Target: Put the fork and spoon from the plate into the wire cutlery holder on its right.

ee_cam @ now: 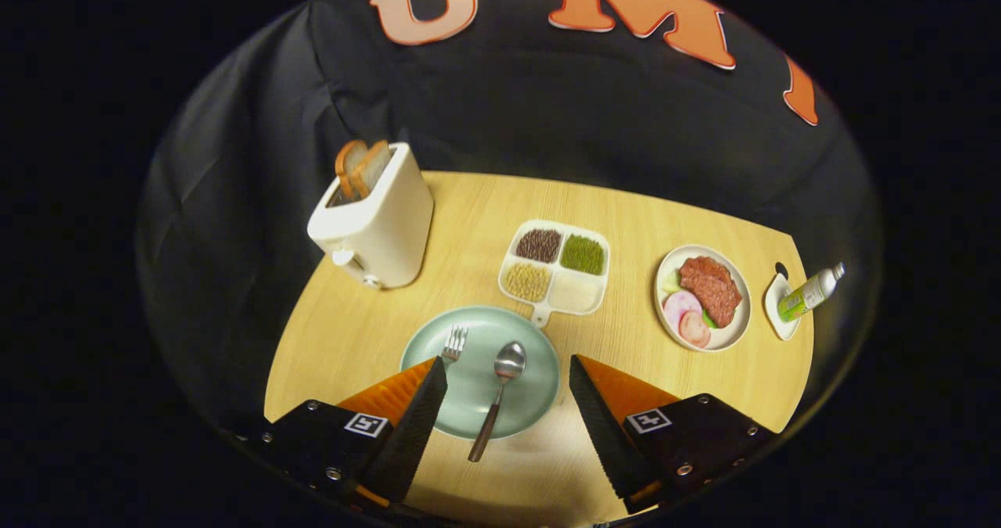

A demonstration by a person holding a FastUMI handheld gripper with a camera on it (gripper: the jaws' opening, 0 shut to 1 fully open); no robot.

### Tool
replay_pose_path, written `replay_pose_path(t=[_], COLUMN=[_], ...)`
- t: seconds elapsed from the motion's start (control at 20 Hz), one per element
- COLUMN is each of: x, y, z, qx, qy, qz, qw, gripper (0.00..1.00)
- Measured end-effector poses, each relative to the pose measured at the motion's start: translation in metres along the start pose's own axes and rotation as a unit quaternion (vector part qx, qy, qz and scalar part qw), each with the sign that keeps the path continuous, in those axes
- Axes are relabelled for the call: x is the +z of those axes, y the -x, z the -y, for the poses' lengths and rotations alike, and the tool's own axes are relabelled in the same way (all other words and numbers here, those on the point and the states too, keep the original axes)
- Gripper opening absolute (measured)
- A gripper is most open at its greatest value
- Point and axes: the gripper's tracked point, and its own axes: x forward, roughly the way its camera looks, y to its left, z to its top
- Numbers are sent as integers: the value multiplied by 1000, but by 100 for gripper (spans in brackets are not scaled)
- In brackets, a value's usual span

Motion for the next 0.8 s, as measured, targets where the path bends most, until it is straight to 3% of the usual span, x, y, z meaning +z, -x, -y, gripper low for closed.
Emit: replay_pose_path(t=[0.15, 0.45, 0.8], x=[-29, -68, -93], y=[-31, -71, -87], z=[-7, -7, -14], qx=[0, -10, -6], qy=[-6, -42, -78], qz=[-71, -166, -235], qw=[997, 985, 969], gripper=[94, 76, 38])
